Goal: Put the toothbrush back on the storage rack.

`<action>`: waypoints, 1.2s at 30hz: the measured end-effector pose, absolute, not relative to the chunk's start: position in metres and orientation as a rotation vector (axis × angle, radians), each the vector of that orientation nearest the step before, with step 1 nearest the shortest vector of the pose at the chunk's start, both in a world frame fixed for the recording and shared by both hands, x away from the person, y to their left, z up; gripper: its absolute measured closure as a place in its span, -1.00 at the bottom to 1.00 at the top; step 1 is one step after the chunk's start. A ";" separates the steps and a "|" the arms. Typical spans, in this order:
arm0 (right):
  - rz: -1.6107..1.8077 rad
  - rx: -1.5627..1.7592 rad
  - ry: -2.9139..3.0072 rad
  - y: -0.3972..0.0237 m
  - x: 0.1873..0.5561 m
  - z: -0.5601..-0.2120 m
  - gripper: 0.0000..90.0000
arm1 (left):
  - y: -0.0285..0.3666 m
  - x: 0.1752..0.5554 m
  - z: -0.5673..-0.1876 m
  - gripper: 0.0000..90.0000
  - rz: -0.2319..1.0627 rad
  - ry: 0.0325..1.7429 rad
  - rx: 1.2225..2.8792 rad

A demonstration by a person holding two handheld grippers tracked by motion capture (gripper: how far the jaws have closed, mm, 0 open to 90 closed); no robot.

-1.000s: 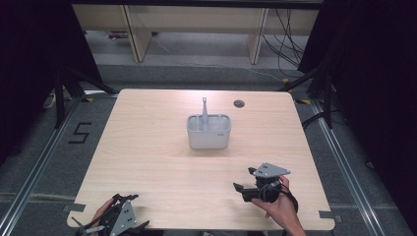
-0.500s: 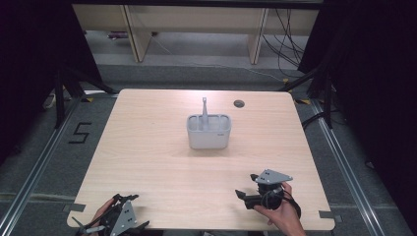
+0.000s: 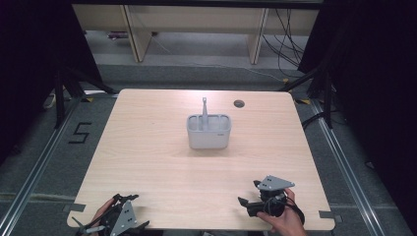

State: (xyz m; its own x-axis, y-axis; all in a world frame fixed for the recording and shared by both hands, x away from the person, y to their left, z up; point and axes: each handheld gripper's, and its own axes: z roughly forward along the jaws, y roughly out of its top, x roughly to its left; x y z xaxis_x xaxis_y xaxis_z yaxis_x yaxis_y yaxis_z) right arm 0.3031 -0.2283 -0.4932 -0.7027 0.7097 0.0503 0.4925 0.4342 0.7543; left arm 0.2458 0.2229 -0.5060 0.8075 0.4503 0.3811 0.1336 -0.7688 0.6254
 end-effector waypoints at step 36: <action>1.092 1.012 2.449 -0.235 0.295 -0.499 -0.58 | 0.223 0.246 -0.505 -0.66 0.703 0.426 2.395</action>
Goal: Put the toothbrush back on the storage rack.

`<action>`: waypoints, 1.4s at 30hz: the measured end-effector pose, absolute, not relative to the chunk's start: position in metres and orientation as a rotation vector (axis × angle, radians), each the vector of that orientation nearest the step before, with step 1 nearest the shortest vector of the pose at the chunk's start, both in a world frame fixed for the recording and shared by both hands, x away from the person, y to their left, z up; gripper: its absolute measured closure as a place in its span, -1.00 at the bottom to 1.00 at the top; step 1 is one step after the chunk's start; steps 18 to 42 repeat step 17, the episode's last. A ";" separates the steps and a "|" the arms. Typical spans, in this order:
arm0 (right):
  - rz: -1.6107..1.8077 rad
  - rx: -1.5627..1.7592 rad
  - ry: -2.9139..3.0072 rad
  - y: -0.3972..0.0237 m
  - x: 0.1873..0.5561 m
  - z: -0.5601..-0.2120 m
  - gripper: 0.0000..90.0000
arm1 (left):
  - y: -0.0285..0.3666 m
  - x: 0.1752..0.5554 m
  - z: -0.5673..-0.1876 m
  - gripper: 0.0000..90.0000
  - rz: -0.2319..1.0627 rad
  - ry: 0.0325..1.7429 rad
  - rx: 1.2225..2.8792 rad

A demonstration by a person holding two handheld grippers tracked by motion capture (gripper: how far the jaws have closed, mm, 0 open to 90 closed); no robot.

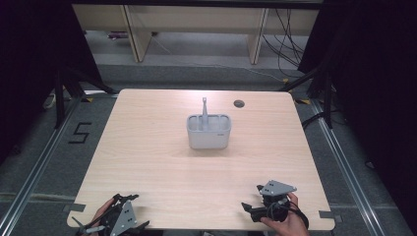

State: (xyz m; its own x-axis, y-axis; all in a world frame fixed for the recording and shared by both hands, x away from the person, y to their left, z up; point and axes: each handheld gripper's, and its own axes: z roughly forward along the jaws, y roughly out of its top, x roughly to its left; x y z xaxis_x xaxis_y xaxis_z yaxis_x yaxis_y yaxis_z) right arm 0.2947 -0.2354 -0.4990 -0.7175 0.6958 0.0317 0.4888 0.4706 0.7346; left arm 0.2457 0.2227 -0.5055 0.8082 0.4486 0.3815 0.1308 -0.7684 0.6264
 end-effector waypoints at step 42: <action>1.076 1.012 2.461 -0.235 0.294 -0.499 -0.58 | 0.223 0.246 -0.506 -0.66 0.710 0.426 2.392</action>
